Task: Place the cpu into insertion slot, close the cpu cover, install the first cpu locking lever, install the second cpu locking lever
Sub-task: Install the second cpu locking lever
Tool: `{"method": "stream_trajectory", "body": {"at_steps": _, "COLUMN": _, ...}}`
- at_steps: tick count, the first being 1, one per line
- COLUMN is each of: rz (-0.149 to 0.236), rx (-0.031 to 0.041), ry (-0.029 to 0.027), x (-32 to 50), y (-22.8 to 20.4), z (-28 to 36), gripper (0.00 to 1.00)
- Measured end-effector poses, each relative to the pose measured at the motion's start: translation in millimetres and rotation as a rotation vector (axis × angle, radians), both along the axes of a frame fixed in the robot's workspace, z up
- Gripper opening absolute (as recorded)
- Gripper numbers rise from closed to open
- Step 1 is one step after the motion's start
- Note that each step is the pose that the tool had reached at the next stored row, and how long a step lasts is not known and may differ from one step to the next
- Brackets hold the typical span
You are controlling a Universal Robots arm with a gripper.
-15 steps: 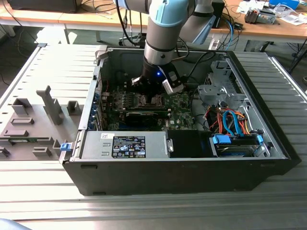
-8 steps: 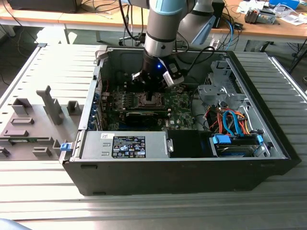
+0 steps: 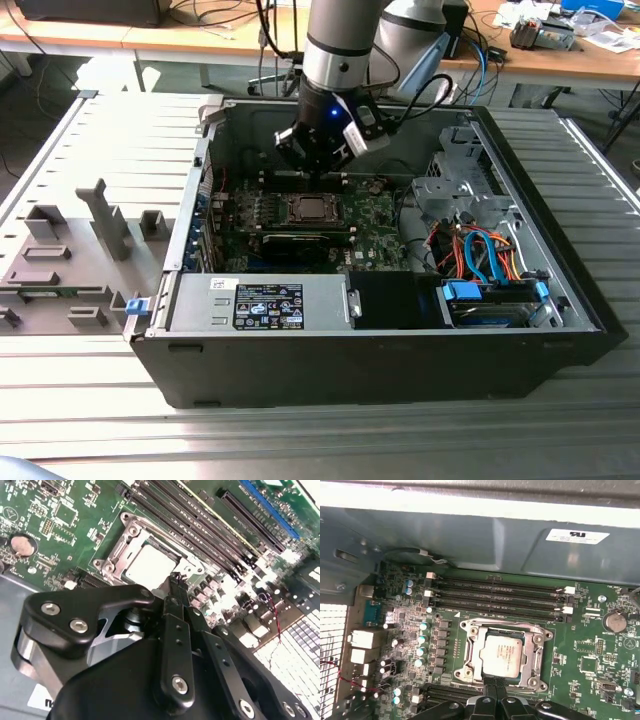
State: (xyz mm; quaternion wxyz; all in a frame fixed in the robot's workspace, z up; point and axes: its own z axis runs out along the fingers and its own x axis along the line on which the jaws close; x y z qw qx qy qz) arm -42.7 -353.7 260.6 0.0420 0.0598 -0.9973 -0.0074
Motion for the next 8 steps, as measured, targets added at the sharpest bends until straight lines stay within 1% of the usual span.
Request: {"method": "stream_trajectory", "body": {"at_steps": 8, "rz": 0.0, "rx": -0.0001, "ry": 0.0001, "x": 0.0, "y": 0.0, "z": 0.5, "gripper": 0.11}}
